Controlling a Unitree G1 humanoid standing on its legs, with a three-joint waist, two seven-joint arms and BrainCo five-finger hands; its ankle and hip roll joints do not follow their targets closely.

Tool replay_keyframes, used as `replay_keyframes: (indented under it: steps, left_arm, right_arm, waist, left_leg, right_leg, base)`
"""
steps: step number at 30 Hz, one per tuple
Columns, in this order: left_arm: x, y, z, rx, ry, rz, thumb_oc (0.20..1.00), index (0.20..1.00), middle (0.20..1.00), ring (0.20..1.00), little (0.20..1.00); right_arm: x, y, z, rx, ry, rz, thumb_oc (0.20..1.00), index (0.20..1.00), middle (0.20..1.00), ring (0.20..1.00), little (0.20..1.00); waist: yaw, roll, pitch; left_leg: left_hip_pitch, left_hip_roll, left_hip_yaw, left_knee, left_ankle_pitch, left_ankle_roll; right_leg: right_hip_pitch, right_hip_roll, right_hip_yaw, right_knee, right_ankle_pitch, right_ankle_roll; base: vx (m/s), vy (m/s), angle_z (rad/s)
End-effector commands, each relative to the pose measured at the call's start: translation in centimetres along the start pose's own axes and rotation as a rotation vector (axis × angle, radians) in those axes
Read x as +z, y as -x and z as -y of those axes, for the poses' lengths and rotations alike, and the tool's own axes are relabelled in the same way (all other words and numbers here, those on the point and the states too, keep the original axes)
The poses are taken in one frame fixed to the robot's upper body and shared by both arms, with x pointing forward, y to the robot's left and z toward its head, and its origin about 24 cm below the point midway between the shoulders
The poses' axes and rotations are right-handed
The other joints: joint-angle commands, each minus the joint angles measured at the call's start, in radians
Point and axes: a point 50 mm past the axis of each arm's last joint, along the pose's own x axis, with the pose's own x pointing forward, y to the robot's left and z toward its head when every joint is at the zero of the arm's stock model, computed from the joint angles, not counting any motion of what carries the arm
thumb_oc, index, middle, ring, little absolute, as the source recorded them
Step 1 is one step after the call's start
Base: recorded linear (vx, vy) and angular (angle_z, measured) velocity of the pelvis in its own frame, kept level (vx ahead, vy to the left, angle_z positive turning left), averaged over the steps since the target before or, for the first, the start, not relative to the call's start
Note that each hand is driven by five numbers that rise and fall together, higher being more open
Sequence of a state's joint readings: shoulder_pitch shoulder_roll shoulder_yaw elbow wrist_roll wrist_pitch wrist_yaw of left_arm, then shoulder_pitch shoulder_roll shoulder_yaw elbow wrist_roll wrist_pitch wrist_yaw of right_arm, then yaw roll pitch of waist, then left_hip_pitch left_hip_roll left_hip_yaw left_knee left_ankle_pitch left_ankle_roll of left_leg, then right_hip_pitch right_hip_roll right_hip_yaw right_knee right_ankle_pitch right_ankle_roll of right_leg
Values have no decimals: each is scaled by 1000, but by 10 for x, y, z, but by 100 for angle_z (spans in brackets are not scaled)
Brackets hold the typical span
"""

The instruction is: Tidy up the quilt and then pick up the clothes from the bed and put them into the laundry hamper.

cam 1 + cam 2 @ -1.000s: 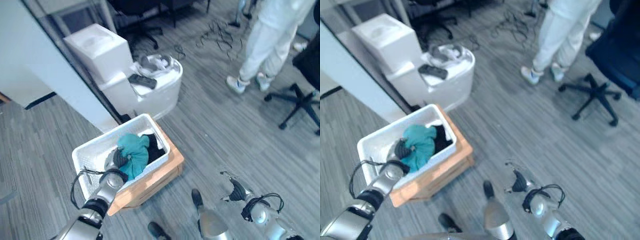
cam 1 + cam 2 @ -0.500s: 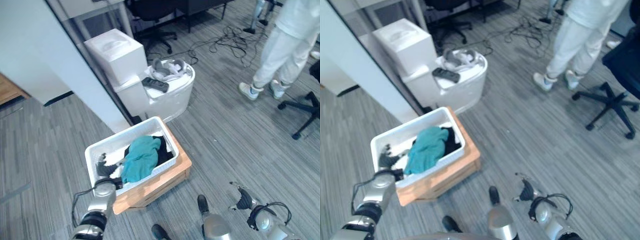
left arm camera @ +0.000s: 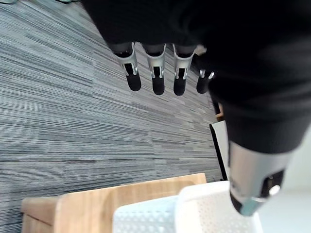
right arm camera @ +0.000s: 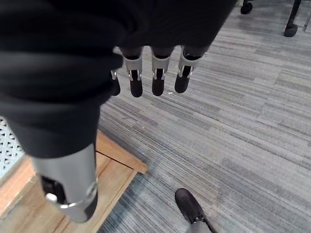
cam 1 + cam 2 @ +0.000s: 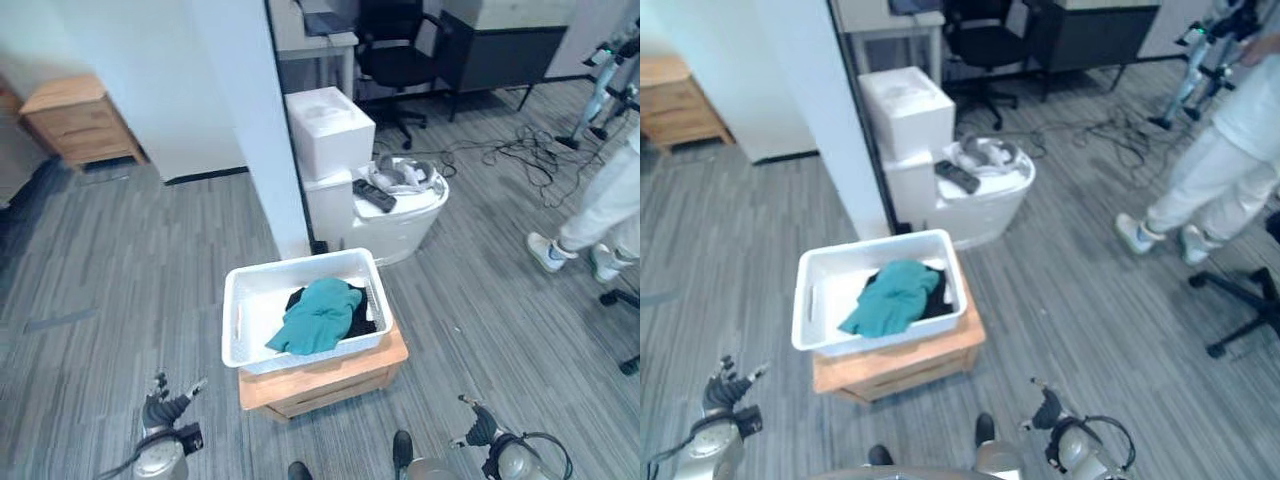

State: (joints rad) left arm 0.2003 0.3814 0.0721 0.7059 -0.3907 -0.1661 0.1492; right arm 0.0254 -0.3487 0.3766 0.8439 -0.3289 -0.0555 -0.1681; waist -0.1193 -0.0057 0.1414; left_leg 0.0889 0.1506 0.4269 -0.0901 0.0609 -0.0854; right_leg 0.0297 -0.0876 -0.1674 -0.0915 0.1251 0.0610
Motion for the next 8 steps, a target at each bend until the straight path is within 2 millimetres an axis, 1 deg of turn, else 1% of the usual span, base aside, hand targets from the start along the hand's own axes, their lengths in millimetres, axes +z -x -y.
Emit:
replay_keyframes:
  steps: [1, 4, 5, 7, 8]
  left_arm:
    - [6, -10, 25, -89, -40, 0, 1000, 1000, 1000, 1000, 1000]
    - [-26, -3, 35, -118, -146, -128, 1000, 1000, 1000, 1000, 1000]
    - [-41, 1, 40, -125, -155, -199, 1000, 1000, 1000, 1000, 1000]
    - [-56, 5, 44, -135, -188, -277, 1000, 1000, 1000, 1000, 1000]
    - [-56, 5, 44, -135, -188, -277, 1000, 1000, 1000, 1000, 1000]
  right_arm:
    - [15, -12, 21, -89, -174, 6, 1000, 1000, 1000, 1000, 1000]
    - [12, -14, 9, -81, -323, -56, 1000, 1000, 1000, 1000, 1000]
    - [10, -14, 0, -64, -377, -93, 1000, 1000, 1000, 1000, 1000]
    - [8, -15, -8, -44, -406, -134, 1000, 1000, 1000, 1000, 1000]
    - [8, -15, -8, -44, -406, -134, 1000, 1000, 1000, 1000, 1000]
  waist:
    - [-13, 29, 21]
    - [-14, 33, 19]
    - [-14, 34, 18]
    - [-12, 34, 16]
    - [-12, 34, 16]
  left_leg:
    - [45, 33, -50, 3, -40, -35]
    - [45, 31, -49, 3, -43, -33]
    - [45, 30, -50, 3, -43, -32]
    - [45, 29, -51, 3, -45, -31]
    - [45, 29, -51, 3, -45, -31]
  right_leg:
    - [30, -47, 7, 4, -134, 78]
    - [28, -49, 5, 4, -133, 78]
    - [28, -49, 7, 4, -134, 78]
    - [28, -49, 6, 4, -135, 78]
    - [28, -49, 6, 4, -135, 78]
  base:
    - [7, 44, 5]
    - [7, 49, 0]
    - [3, 38, -1]
    - [0, 17, 0]
    - [0, 0, 0]
